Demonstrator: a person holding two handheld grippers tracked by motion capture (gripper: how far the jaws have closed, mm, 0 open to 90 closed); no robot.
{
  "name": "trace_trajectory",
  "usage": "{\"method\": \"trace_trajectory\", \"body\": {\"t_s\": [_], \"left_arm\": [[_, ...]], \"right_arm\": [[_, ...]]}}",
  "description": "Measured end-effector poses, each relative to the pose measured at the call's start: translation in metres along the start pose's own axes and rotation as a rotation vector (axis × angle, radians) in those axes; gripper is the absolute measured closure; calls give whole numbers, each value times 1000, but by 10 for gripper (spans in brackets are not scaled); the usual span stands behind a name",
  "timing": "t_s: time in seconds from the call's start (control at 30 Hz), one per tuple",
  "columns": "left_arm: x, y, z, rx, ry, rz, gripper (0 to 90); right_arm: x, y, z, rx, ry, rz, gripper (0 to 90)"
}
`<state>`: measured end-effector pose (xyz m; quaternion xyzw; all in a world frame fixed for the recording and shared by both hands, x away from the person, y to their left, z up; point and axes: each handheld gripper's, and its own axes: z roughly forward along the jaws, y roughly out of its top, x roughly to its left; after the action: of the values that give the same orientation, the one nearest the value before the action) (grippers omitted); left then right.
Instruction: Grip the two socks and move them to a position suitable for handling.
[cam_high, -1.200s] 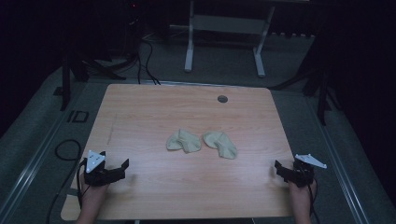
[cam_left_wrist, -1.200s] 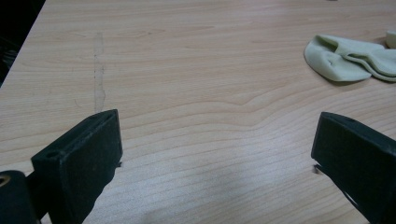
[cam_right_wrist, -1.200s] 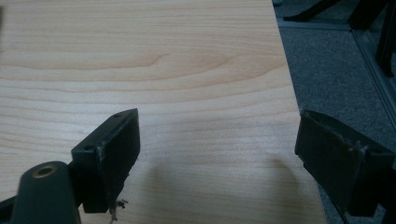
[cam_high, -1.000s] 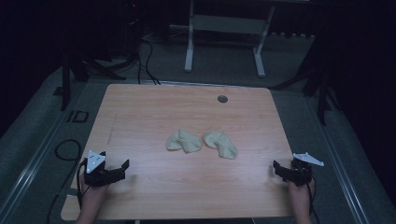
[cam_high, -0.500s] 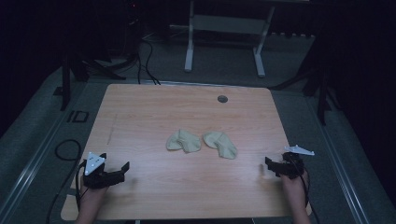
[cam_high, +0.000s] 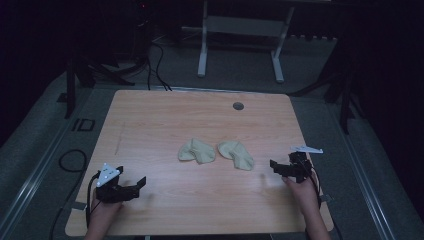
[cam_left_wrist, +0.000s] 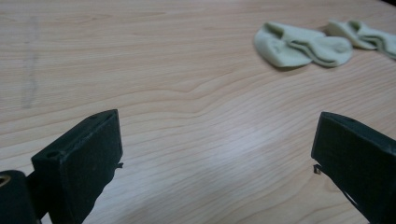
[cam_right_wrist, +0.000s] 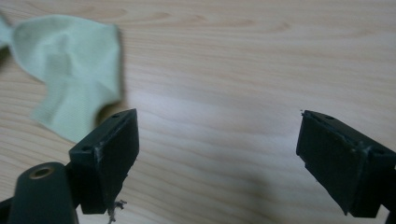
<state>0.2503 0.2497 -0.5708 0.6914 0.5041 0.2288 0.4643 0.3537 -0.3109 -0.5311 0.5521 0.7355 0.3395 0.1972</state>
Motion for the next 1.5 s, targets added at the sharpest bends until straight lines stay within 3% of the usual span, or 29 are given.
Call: {"method": "trace_trajectory", "body": {"t_s": [0.07, 0.17, 0.33, 0.47, 0.73, 0.9, 1.07, 1.27, 1.4, 1.5], "left_arm": [[0, 1, 0, 5, -22, -18, 19], [-1, 1, 0, 23, -5, -9, 18], [-3, 0, 0, 10, 9, 5, 18], [-4, 0, 1, 30, 4, -9, 18], [-7, 1, 4, 57, 3, 12, 18], [-7, 1, 4, 58, -6, 16, 18], [-7, 0, 5, 67, -10, 14, 18], [-6, 0, 5, 71, -12, 12, 18], [-6, 0, 5, 71, -11, 11, 18], [-6, 0, 5, 75, -12, 11, 18]], "right_arm": [[5, 5, 2, 4, 14, -8, 133], [15, 13, 8, 11, 32, -33, 135], [32, 23, 17, 22, 59, -66, 142], [46, 33, 26, 45, 85, -90, 150], [77, 48, 42, 75, 122, -149, 153], [96, 56, 59, 95, 133, -174, 209], [111, 62, 80, 117, 113, -189, 276], [126, 59, 98, 143, 42, -245, 300], [127, 53, 102, 144, 26, -251, 338], [128, 51, 100, 131, 23, -241, 434]]}}
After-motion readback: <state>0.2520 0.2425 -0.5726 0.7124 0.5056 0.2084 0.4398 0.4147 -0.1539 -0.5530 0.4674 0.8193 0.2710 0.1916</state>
